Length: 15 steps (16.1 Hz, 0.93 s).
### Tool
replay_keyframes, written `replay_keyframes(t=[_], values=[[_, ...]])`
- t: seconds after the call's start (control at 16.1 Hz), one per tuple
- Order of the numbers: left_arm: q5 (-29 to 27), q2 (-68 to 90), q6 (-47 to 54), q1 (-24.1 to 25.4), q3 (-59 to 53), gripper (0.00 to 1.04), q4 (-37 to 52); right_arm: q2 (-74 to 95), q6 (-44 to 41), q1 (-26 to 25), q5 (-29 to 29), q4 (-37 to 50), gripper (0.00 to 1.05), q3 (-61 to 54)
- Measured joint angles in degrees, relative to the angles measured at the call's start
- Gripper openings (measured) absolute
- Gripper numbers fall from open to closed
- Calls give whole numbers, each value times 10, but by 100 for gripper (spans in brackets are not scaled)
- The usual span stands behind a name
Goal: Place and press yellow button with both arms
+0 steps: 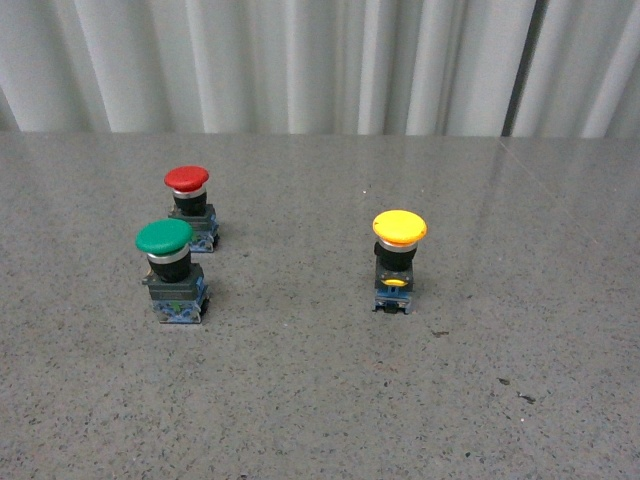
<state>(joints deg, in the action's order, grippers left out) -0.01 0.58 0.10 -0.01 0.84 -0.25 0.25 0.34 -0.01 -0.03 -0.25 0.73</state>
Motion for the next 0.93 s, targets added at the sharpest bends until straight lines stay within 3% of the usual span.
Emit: replay_keyframes(t=[0.06, 0.31, 0.5, 0.87, 0.93], values=[[0, 0, 0, 0, 0, 28, 0, 0, 0, 0, 0, 0, 98, 0], [0, 0, 0, 0, 0, 78, 0, 0, 0, 0, 0, 0, 98, 0], [0, 0, 1, 0, 0, 100, 0, 0, 0, 0, 0, 0, 98, 0], [0, 0, 0, 0, 0, 98, 0, 2, 5, -3, -11, -6, 98, 1], [0, 0, 0, 0, 0, 98, 0, 43, 41, -30, -100, -23, 98, 13]])
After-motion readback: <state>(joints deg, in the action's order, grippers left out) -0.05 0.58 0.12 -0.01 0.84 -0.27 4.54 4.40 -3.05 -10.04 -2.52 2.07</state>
